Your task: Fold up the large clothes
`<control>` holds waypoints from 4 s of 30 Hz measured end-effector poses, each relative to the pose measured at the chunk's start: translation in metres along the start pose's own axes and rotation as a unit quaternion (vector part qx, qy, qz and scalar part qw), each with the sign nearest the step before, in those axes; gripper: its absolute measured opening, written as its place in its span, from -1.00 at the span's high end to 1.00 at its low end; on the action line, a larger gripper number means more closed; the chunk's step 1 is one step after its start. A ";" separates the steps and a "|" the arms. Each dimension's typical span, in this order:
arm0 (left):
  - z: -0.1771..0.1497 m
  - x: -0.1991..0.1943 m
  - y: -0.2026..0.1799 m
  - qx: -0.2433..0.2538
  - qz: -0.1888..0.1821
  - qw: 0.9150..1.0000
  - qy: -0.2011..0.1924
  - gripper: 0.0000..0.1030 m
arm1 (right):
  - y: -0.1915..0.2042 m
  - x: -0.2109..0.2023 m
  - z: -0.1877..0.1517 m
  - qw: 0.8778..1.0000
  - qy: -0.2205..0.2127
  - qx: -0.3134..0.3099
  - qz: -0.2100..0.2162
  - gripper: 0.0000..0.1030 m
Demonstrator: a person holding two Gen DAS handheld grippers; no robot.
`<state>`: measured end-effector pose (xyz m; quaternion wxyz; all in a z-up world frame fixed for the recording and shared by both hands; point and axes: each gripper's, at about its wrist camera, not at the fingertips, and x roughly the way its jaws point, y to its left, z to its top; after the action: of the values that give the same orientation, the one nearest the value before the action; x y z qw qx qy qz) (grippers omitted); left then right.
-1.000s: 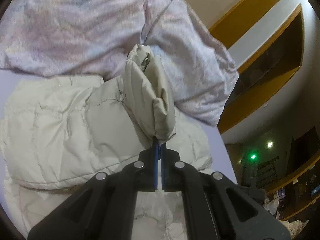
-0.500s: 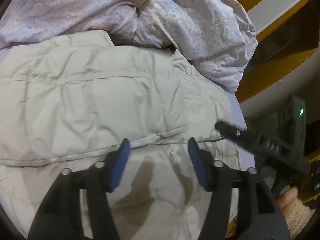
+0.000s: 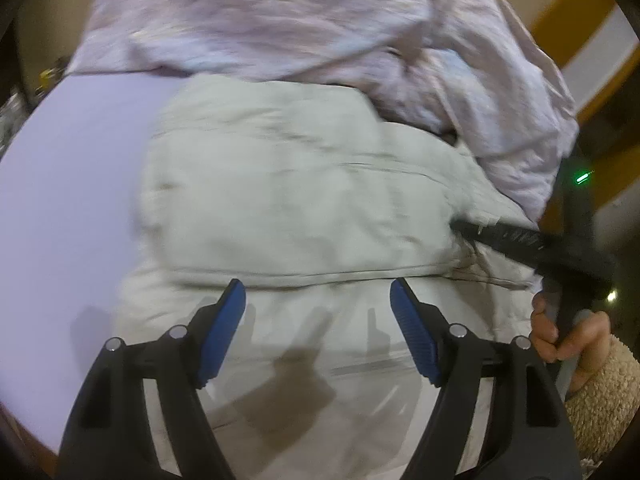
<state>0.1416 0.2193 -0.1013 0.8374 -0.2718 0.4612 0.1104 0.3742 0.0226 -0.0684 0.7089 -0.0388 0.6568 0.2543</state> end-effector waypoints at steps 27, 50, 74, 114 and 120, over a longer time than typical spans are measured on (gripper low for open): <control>-0.086 -0.050 0.118 -0.119 0.043 0.991 0.046 -0.52 | -0.291 -0.153 -0.120 0.965 -0.005 0.258 0.042 -0.69; -0.156 -0.064 0.101 -0.191 -0.057 0.979 0.035 0.47 | -0.296 -0.133 -0.214 0.933 0.065 0.277 0.223 0.19; 0.064 -0.142 0.027 -0.090 -0.138 0.976 -0.140 0.82 | -0.206 -0.234 0.003 0.969 -0.182 0.129 0.109 0.73; 0.236 -0.011 0.010 -0.055 -0.034 0.994 -0.083 -0.69 | -0.208 -0.154 0.127 0.960 -0.188 0.205 0.020 -0.18; 0.224 0.005 -0.022 0.015 0.002 0.998 -0.056 -0.57 | -0.149 -0.098 0.117 0.988 -0.099 0.113 0.025 -0.16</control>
<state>0.3133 0.3256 -0.0021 0.8657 -0.2514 0.4159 0.1203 0.5412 -0.0923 -0.0007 0.7633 0.0835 0.6091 0.1984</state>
